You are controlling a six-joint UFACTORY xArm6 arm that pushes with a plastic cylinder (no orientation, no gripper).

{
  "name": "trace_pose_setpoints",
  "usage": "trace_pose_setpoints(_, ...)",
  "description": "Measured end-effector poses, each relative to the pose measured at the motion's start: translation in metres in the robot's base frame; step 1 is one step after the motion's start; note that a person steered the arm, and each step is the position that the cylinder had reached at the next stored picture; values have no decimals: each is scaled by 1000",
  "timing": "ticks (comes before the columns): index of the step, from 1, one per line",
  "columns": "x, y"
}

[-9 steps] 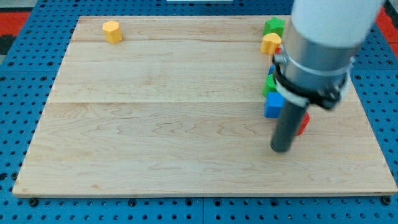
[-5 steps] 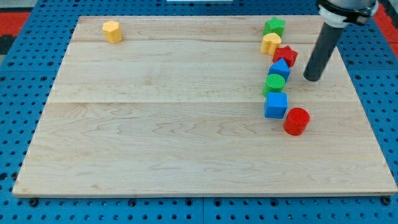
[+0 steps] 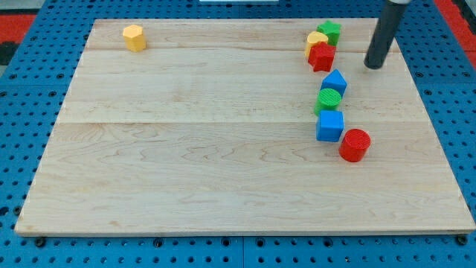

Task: Arrange the group of the blocks in row

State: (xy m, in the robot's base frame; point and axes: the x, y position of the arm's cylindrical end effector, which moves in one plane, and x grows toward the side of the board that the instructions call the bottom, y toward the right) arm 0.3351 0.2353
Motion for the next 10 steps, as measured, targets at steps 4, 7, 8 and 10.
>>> trace_pose_setpoints(4, 55, -107)
trace_pose_setpoints(7, 71, -71)
trace_pose_setpoints(8, 72, -153)
trace_pose_setpoints(10, 144, -288)
